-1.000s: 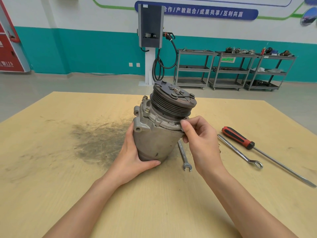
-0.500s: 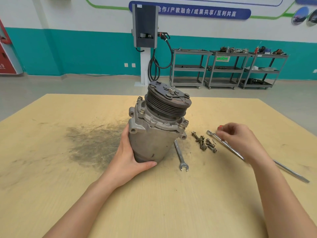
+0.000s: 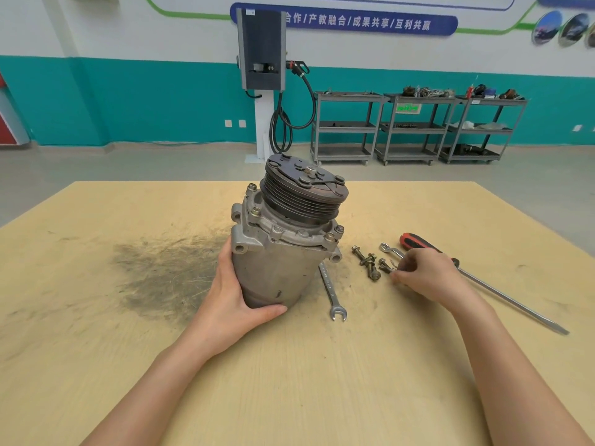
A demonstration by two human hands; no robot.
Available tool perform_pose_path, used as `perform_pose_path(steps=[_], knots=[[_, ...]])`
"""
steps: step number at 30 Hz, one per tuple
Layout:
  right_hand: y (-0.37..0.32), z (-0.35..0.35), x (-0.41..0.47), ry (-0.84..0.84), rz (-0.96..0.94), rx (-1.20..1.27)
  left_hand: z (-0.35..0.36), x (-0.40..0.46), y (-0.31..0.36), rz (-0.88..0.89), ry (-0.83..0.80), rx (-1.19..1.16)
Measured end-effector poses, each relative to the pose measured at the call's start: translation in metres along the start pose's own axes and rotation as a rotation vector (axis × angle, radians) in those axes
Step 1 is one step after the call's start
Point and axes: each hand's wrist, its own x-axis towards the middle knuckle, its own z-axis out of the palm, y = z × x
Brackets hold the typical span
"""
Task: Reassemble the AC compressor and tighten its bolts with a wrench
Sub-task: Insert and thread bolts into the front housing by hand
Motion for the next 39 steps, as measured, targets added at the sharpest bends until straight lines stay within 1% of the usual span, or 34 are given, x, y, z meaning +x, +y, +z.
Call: perform_pose_path(steps=[3,7,9,11,13,14,16,18,20,22,27,29,34,39], knots=[[-0.004,-0.005,-0.002,0.122,-0.058,0.275,0.000,0.000,0.001,-0.004,-0.005,-0.005],[-0.025,-0.014,-0.016,0.119,-0.189,0.706,0.000,-0.001,0.002,-0.005,-0.010,-0.009],[-0.042,-0.023,-0.030,0.144,-0.341,0.880,0.000,-0.001,0.002,-0.001,-0.003,-0.007],[-0.066,-0.033,-0.050,0.159,-0.573,0.970,0.001,-0.002,0.003,0.005,0.006,-0.009],[-0.098,-0.039,-0.070,0.144,-0.806,0.922,0.001,-0.002,0.003,0.005,0.005,-0.005],[-0.113,-0.039,-0.077,0.168,-0.888,0.834,0.001,-0.001,0.003,0.008,0.004,-0.004],[-0.140,-0.035,-0.084,0.300,-0.980,0.564,0.001,-0.001,0.003,0.017,0.006,-0.005],[-0.156,-0.029,-0.086,0.389,-0.970,0.380,0.001,-0.001,0.004,0.023,0.010,-0.008],[-0.162,-0.024,-0.086,0.368,-0.907,0.331,0.001,-0.002,0.005,0.027,0.013,-0.014],[-0.162,-0.017,-0.085,0.355,-0.858,0.315,0.001,-0.002,0.006,0.029,0.016,-0.020],[-0.158,-0.010,-0.083,0.463,-0.827,0.414,0.001,-0.003,0.007,0.058,0.016,-0.022],[-0.158,-0.013,-0.081,0.480,-0.820,0.413,0.001,-0.002,0.008,0.063,0.011,-0.030],[-0.153,-0.020,-0.075,0.379,-0.849,0.346,0.001,-0.002,0.008,0.062,0.006,-0.051],[-0.146,-0.023,-0.071,0.320,-0.894,0.312,0.001,-0.002,0.009,0.076,0.006,-0.057]])
